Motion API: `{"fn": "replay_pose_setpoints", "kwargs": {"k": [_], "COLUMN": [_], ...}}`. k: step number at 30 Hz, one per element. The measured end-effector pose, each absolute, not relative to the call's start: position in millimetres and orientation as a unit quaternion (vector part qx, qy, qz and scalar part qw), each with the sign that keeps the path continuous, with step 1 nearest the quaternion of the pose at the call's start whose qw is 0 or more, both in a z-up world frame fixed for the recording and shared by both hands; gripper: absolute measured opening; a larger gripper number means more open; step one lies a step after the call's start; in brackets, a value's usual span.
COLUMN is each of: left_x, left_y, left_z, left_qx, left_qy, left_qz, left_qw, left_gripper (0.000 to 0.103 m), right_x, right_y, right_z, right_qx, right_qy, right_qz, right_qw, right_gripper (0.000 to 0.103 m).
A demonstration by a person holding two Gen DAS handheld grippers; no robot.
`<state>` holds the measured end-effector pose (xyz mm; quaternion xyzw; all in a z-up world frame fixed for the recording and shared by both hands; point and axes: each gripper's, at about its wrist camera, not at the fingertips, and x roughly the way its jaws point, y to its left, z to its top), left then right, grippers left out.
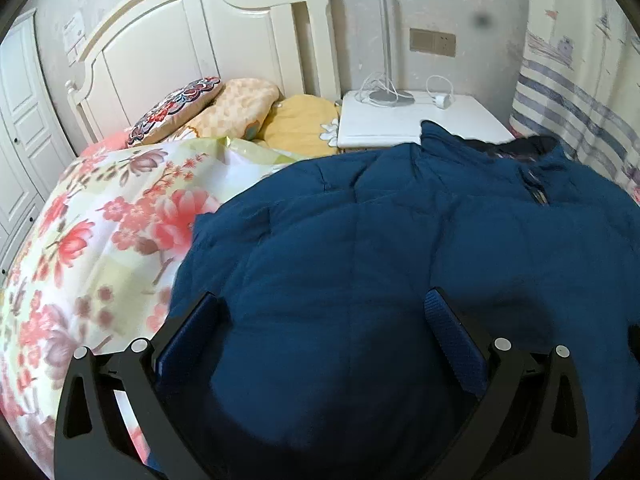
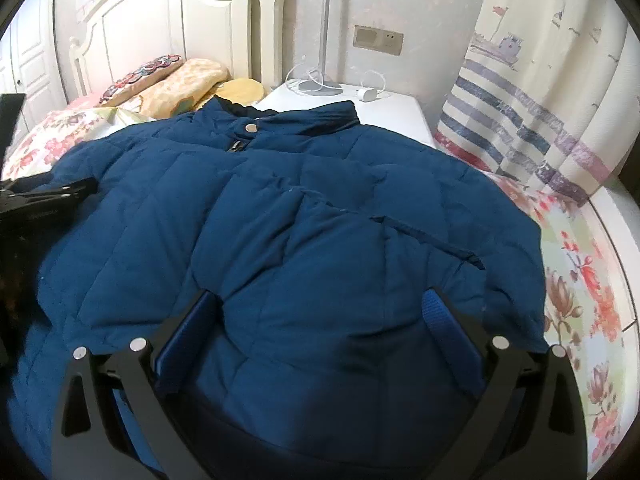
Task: Fold large clothes
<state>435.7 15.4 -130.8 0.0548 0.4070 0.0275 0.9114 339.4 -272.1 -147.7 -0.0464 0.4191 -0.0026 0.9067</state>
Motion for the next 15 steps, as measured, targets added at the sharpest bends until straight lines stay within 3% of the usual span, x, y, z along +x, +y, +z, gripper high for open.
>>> {"fn": "replay_pose_setpoints", "kwargs": {"k": [3,7,11,13,15], "left_x": [396.9,351.4,343.5,341.5,335.3], "left_y": [19.5,12.5,-9.5,-12.2,-10.3], "left_z": [-110.7,-107.5,-148.6,-146.2,-140.6], "left_qx": [0.026,0.043,0.097,0.104,0.091], "left_qy": [0.39,0.385,0.439,0.436,0.454], "left_qz": [0.0,-0.04,-0.047,-0.04,-0.044], "left_qw": [0.92,0.921,0.892,0.893,0.885], "left_gripper": [0.098,0.098,0.099,0.099,0.098], "right_x": [326.2,282.1,272.5,264.1,251.7], "right_y": [-274.8,-271.9,-255.7,-245.7,-244.8], "right_z": [-132.5,-100.7,-136.4,-147.2,-140.0], "right_qx": [-0.016,0.026,-0.035,-0.08,-0.054], "right_qy": [0.444,0.406,0.462,0.454,0.478], "right_qz": [-0.008,0.013,-0.013,-0.027,-0.023], "right_qw": [0.896,0.913,0.886,0.887,0.876], "right_gripper": [0.101,0.1,0.101,0.101,0.101]}}
